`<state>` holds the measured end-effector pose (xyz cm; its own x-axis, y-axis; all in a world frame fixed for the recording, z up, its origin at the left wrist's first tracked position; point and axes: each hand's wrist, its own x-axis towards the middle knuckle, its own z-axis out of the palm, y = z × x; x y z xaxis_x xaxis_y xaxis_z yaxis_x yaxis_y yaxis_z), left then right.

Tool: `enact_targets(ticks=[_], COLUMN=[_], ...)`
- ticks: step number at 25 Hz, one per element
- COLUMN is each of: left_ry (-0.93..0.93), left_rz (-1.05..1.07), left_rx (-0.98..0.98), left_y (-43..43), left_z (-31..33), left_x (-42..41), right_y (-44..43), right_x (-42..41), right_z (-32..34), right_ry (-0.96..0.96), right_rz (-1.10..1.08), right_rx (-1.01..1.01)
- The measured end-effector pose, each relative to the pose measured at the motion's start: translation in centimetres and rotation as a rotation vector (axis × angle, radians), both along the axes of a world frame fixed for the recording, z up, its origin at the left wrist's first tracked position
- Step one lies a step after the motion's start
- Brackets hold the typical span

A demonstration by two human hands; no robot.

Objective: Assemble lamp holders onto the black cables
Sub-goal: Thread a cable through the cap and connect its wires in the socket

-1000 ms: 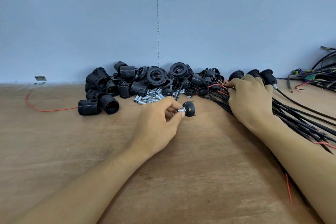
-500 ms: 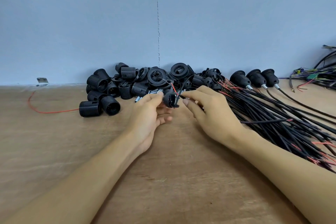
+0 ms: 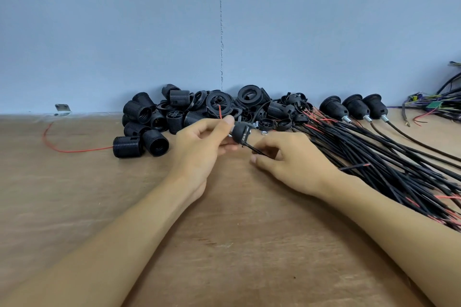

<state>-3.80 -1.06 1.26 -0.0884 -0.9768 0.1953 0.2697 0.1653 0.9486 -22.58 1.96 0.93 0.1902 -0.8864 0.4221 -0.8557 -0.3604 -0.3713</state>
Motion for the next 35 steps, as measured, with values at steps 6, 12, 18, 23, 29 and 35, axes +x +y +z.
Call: enact_targets(ticks=[6, 12, 18, 23, 29, 35], left_ry=[0.249, 0.129, 0.134, 0.176, 0.153, 0.122], left_rz=[0.034, -0.167, -0.243, -0.191, -0.197, -0.220], left_rx=[0.201, 0.244, 0.291, 0.349, 0.350, 0.346], left_y=[-0.8, -0.5, -0.6, -0.9, -0.8, -0.6], left_z=[0.2, -0.1, -0.3, -0.3, -0.3, -0.2], left_x=[1.3, 0.7, 0.7, 0.5, 0.3, 0.3], right_y=[-0.4, -0.5, -0.3, -0.3, -0.5, -0.5], right_x=[-2.0, -1.8, -1.2, -0.7, 0.0, 0.1], right_z=[0.3, 1.1, 1.9, 2.3, 2.3, 2.5], right_ry=[0.309, -0.188, -0.654, -0.991, -1.208, -1.245], right_rz=[-0.294, -0.279, -0.213, -0.127, -0.055, -0.065], right_rx=[-0.303, -0.512, -0.433, -0.327, -0.157, -0.151])
